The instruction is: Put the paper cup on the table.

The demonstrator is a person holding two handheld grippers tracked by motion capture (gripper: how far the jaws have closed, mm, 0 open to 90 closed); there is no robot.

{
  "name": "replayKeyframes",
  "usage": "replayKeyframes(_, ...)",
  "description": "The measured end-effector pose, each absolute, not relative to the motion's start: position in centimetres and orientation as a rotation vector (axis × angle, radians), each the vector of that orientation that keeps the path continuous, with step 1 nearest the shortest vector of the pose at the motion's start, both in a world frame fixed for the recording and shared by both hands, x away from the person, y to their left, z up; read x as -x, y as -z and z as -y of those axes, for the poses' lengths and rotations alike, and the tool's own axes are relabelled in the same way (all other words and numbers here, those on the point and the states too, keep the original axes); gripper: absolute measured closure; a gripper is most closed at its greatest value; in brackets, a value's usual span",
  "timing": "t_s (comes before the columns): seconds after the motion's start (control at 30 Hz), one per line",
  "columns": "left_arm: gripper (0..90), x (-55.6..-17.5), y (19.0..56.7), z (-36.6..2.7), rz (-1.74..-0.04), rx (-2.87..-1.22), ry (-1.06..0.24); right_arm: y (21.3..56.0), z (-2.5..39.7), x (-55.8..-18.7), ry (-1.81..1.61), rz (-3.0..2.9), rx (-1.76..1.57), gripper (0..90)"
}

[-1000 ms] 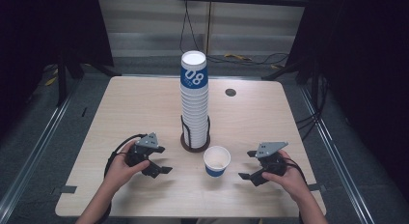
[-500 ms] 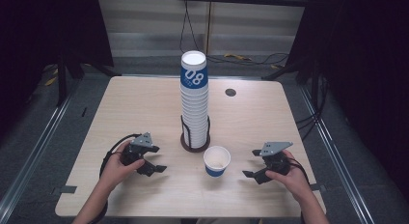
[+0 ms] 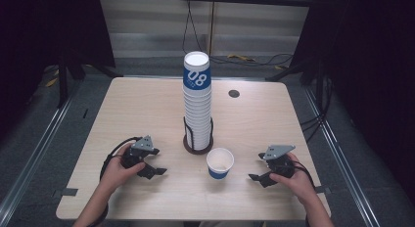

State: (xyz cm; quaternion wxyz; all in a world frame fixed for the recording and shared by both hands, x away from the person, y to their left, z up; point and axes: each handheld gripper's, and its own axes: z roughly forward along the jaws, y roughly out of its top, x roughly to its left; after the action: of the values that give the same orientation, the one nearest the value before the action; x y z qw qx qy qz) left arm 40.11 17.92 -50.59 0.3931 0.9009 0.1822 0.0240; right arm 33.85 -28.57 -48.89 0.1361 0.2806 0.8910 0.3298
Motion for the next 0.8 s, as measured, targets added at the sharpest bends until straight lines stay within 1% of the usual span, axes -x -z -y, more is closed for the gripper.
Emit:
replayKeyframes(0.23,16.0,-40.1,50.9,-18.0,-0.459,-2.295,-0.070,49.3,28.6,-33.9,-0.941,-2.593,-0.814,12.4)
replayKeyframes(0.4,15.5,-40.1,51.1,-18.1,-0.436,-2.285,-0.111,49.7,28.9,-33.9,-0.982,-2.579,-0.838,11.4)
replayKeyframes(0.8,14.6,-40.2,51.5,-18.3,-0.429,-2.241,-0.117,50.2,29.4,-34.0,-1.055,-2.550,-0.888,9.8)
